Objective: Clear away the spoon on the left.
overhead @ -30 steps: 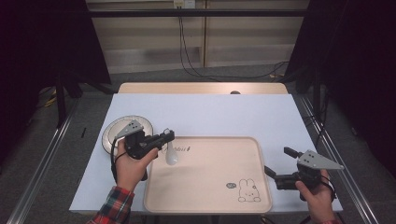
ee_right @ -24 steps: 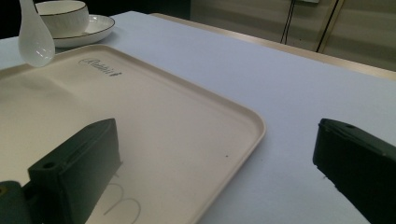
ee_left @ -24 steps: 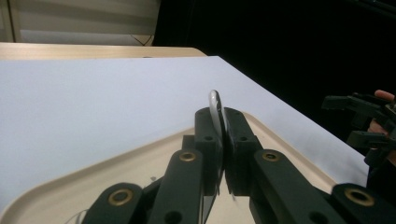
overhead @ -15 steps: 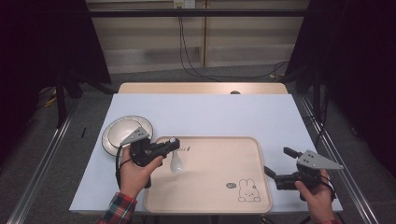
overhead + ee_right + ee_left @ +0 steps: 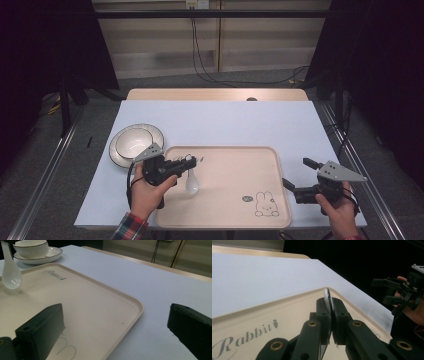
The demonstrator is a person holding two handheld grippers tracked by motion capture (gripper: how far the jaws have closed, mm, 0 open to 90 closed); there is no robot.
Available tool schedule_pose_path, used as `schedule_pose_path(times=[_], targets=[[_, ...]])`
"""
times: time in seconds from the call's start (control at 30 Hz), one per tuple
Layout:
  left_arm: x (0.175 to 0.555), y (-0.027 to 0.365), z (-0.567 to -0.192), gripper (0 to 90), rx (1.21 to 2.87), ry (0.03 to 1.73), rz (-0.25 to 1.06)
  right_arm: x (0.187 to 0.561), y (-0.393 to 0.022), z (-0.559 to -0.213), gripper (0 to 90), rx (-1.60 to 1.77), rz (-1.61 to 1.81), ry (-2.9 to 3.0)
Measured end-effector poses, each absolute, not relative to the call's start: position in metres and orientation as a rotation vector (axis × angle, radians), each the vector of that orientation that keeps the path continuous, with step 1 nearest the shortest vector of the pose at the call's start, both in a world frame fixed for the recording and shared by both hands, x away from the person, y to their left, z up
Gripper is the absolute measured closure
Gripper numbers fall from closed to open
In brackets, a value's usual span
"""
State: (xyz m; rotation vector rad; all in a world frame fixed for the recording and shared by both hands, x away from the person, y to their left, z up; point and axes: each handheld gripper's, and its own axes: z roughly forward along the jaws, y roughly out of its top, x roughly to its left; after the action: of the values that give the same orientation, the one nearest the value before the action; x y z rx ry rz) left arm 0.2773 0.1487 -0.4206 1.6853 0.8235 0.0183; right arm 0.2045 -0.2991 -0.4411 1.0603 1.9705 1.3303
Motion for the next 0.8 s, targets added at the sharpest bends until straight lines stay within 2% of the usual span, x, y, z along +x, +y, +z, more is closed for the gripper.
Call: schedule_pose_path(times=[0.8], targets=[[0.258, 0.148, -0.425, 85.4, 1.676, 0.820, -0.055, 0.207, -0.296, -0.440, 0.8, 1.053, 1.332, 1.977]])
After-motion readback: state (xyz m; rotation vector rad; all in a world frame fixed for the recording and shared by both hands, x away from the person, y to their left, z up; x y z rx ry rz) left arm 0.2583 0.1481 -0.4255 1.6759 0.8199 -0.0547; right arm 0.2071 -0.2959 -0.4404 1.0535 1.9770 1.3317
